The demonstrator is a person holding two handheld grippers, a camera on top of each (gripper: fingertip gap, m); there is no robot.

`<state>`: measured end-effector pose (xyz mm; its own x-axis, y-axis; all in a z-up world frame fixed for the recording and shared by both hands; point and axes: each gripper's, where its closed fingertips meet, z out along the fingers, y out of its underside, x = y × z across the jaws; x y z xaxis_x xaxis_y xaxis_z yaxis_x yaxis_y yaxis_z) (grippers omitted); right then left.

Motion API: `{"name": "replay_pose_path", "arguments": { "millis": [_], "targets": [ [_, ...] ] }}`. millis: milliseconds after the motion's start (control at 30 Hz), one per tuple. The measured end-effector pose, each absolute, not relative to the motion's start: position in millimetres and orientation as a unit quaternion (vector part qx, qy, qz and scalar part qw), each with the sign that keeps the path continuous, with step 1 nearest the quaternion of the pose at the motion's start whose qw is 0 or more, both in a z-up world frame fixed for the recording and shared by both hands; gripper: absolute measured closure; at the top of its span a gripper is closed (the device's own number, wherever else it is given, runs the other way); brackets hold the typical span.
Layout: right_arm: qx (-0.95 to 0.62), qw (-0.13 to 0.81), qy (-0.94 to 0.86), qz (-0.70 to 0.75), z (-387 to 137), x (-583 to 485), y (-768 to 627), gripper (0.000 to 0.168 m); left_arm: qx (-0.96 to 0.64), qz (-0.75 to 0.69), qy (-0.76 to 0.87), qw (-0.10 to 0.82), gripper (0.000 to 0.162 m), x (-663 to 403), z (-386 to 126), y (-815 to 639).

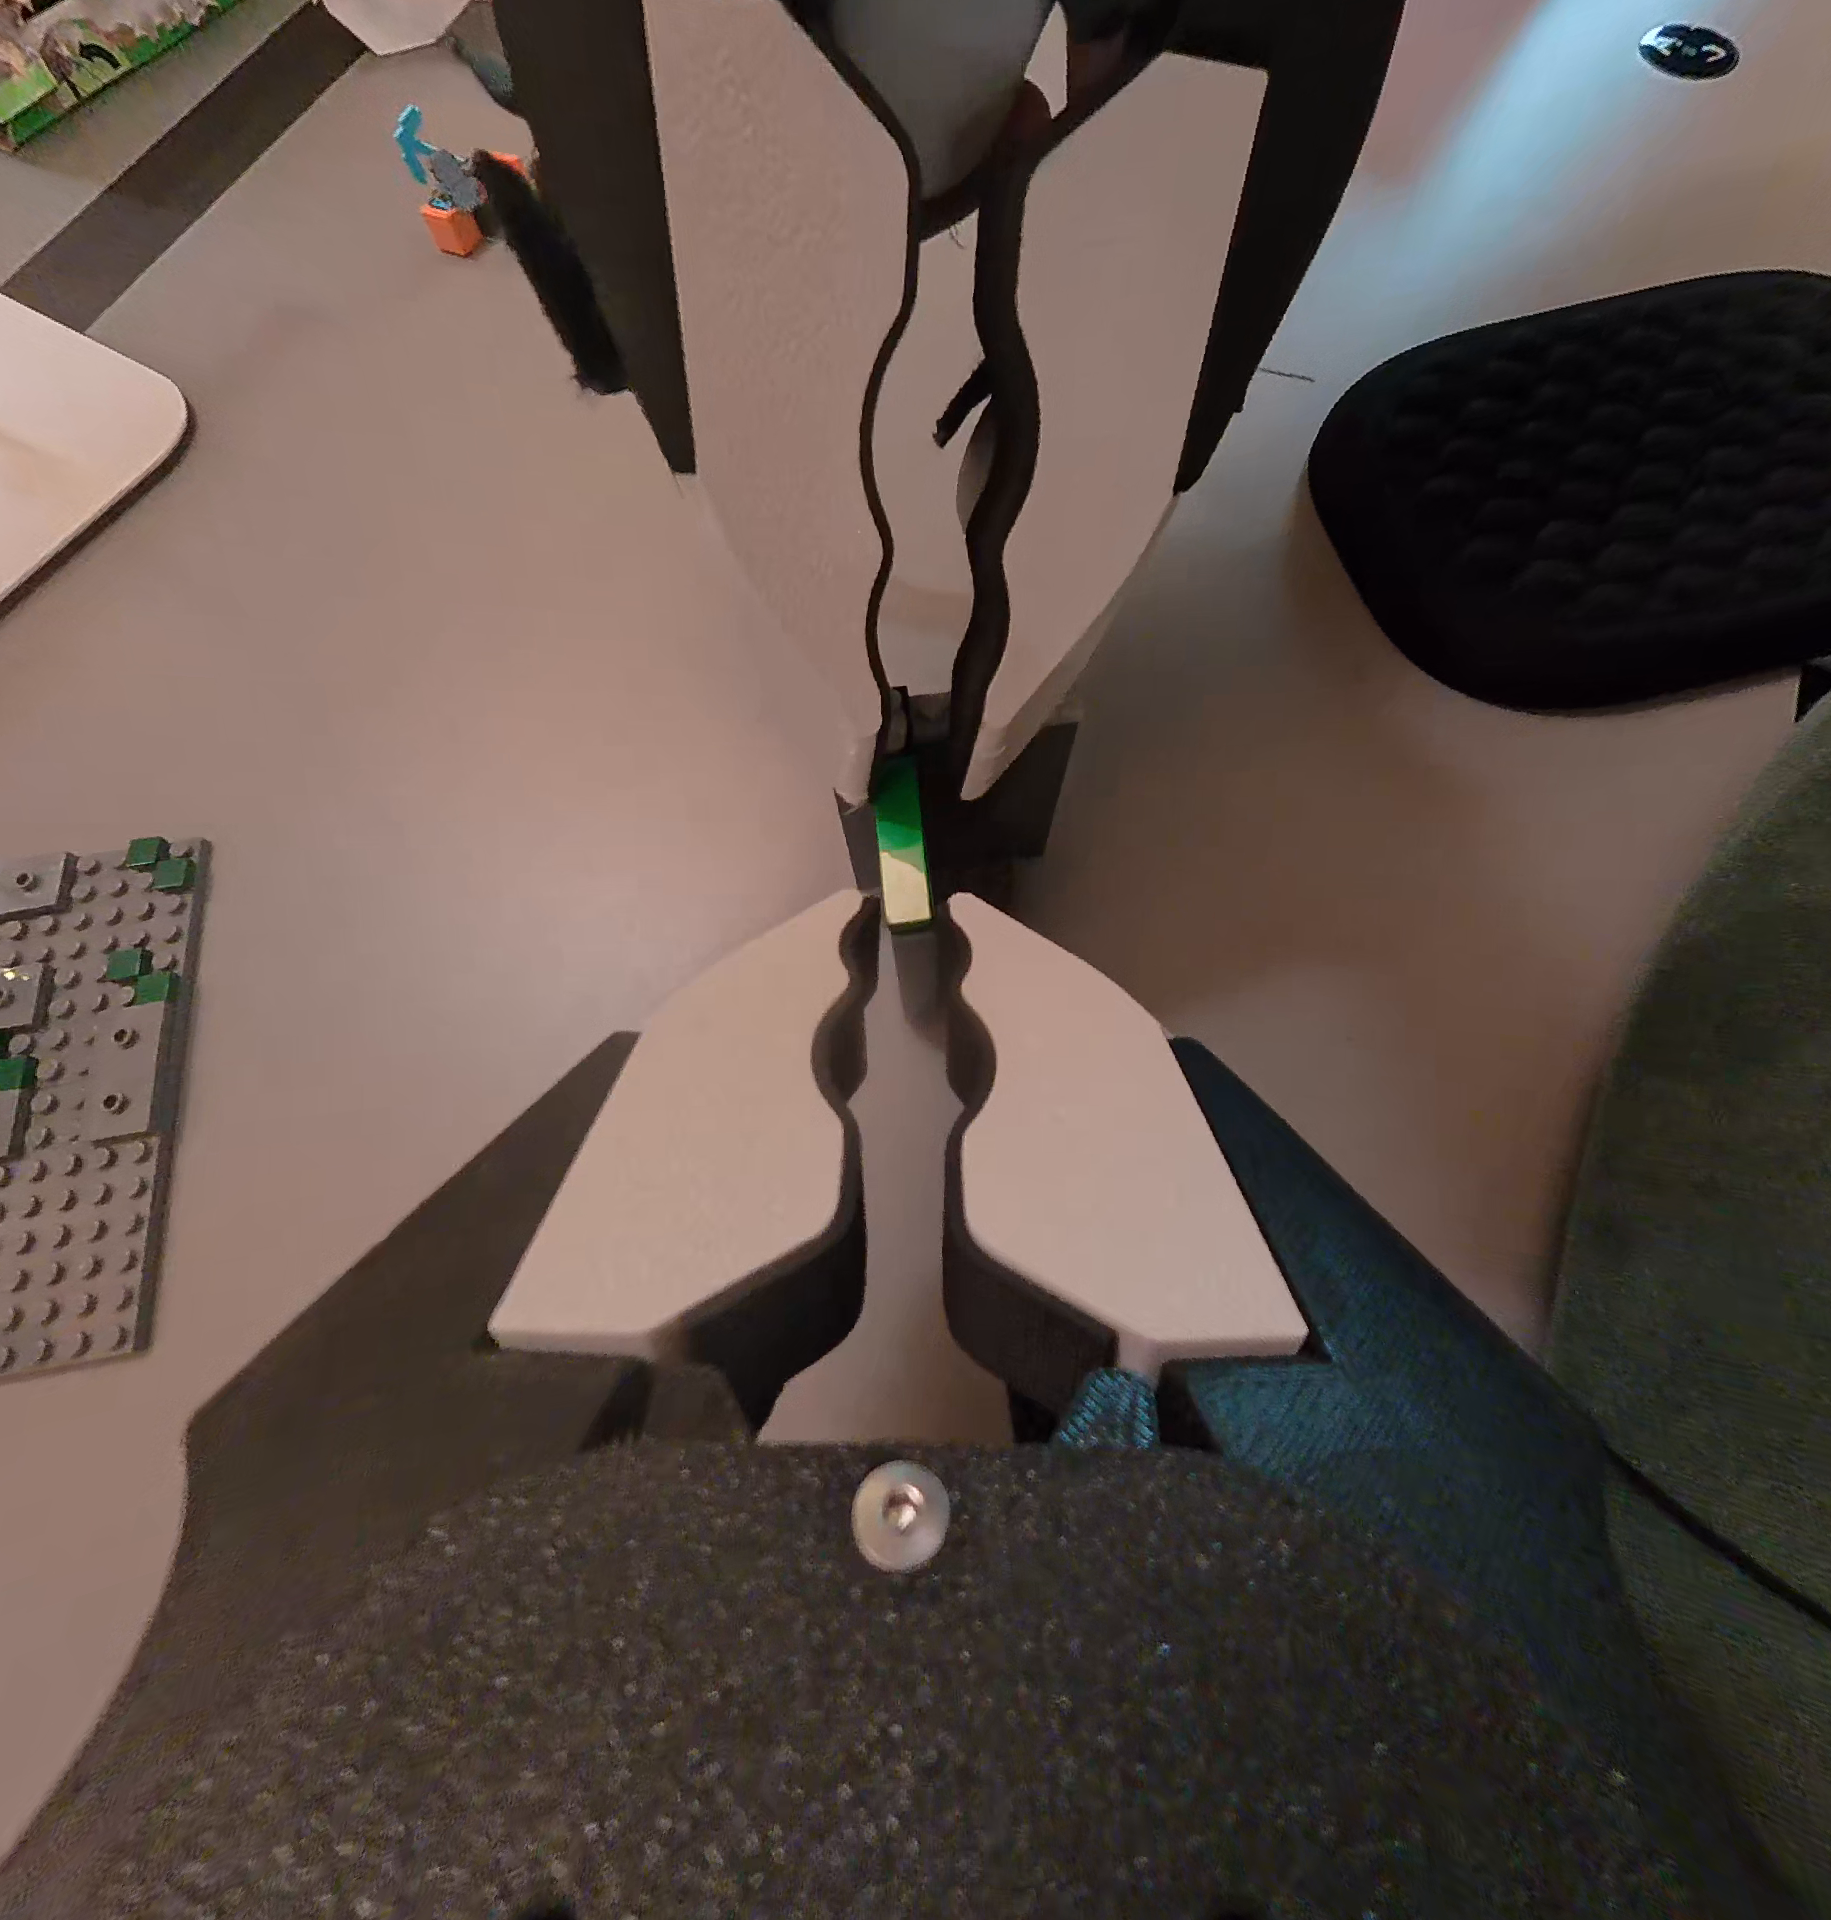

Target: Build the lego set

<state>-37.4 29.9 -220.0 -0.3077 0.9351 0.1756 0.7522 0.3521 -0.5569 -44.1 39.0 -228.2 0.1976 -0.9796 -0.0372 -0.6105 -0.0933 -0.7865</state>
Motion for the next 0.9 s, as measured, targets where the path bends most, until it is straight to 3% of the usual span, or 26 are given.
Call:
{"name": "replay_pose_path", "arguments": {
  "millis": [33, 433, 667, 900],
  "targets": [
    [-0.537, 0.241, -0.786, 0.189, -220.0, -37.1, 30.1, 0.155, -0.691, -0.264, 0.575, 0.349, 0.152, -44.2, -228.1, 39.0],
    [-0.538, 0.243, -0.784, 0.191, -215.1, -36.4, 31.1, 0.154, -0.692, -0.268, 0.57, 0.352, 0.151, -43.9, -232.0, 42.0],
    [-0.541, 0.243, -0.782, 0.192, -212.9, -41.1, 31.5, 0.168, -0.693, -0.269, 0.568, 0.353, 0.154, -43.6, -232.2, 42.9],
    [-0.556, 0.231, -0.774, 0.199, -214.9, -42.1, 34.2, 0.168, -0.694, -0.269, 0.568, 0.352, 0.154, -43.7, -232.6, 43.3]
  ]
}}
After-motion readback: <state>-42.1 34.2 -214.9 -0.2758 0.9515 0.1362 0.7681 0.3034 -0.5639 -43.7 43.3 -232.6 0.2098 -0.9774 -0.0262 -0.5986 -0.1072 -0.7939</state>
